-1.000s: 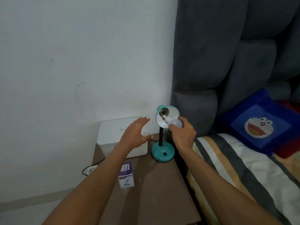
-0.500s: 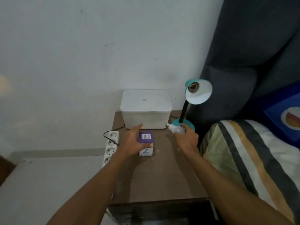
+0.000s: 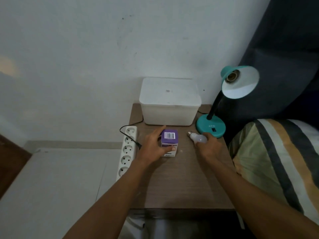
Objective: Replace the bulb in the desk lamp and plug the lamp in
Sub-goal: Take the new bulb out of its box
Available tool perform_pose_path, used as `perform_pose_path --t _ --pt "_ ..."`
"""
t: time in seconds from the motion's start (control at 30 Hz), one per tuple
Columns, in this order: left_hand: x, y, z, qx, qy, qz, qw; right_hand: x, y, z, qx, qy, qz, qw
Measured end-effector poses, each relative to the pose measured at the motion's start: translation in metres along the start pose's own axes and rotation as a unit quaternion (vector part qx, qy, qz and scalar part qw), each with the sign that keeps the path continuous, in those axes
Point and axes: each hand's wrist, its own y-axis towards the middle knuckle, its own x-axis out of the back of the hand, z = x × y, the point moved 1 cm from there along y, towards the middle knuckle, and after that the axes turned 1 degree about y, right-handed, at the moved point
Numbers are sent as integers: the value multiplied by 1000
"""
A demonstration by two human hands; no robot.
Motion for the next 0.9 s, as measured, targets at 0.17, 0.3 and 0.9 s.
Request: perform_pose_path --t 0.17,0.3,0.9 --pt "-2 1 1 14 -18 6 1000 2 3 2 78 -64 -20 995" --pt "-1 2 4 12 -17 2 1000 10 -3 33 287 -30 18 957" --pt "-6 4 13 -22 -25 -8 999 -2 -14 77 509 -251 212 795"
